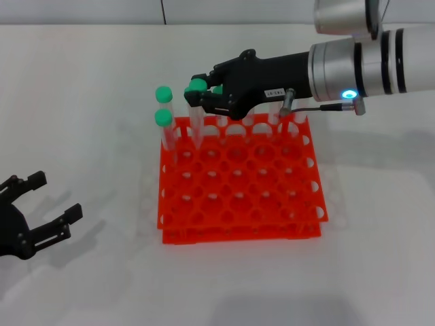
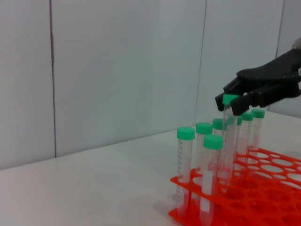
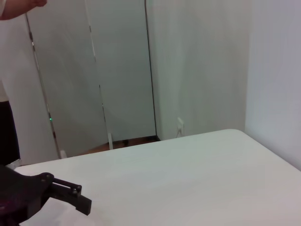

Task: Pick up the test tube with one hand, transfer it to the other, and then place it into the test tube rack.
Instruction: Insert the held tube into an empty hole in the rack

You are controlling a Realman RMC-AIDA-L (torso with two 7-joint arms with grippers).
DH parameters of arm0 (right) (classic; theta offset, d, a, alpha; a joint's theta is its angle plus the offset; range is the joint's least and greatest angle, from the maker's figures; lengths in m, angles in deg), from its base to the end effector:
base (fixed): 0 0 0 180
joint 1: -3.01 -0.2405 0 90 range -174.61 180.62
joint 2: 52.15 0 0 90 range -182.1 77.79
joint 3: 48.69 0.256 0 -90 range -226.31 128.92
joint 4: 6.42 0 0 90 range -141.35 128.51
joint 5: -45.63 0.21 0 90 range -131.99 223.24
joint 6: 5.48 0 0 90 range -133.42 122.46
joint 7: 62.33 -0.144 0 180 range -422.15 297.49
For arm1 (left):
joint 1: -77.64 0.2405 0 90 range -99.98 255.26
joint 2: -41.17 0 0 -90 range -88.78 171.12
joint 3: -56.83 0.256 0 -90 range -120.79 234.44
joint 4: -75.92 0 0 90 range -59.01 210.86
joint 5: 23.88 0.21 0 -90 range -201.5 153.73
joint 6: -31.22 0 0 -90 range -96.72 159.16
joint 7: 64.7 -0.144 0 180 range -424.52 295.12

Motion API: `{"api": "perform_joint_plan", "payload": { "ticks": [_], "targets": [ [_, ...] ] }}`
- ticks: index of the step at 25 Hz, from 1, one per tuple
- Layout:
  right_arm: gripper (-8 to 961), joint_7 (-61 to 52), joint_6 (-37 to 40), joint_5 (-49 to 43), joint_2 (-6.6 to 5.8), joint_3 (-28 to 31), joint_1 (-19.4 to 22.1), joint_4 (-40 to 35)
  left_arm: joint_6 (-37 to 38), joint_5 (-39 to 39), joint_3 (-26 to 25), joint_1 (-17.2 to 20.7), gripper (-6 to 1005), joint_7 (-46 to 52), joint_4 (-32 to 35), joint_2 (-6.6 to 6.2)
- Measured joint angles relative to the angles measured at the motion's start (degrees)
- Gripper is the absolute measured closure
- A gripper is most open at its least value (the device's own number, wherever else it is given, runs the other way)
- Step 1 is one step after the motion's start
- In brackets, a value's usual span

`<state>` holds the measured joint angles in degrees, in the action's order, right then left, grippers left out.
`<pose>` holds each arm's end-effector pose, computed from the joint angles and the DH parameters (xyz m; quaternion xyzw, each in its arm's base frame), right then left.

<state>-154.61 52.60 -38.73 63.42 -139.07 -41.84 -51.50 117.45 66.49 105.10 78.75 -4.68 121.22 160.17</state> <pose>0.1015 0.3976 -0.0645 -0.9712 0.0823 0.1946 0.1097 -0.3617 0.2046 0.0379 -0.8801 -0.2261 -0.2503 0.3342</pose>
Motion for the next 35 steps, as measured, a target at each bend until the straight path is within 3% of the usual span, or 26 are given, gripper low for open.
{"api": "perform_joint_plan", "payload": {
  "ticks": [15,35],
  "targets": [
    [693,-1.7,-1.9,-2.0,0.09,-2.0,-1.7,0.6,-1.0,0.0,-0.1,-0.4,106,-0.4,-0.4,-0.09],
    [694,-2.2,-2.7,-3.0,0.17,-2.7,-1.0,0.7,-1.1,0.7,-0.1,-1.1,106,-0.5,-1.2,-0.14]
  ]
}}
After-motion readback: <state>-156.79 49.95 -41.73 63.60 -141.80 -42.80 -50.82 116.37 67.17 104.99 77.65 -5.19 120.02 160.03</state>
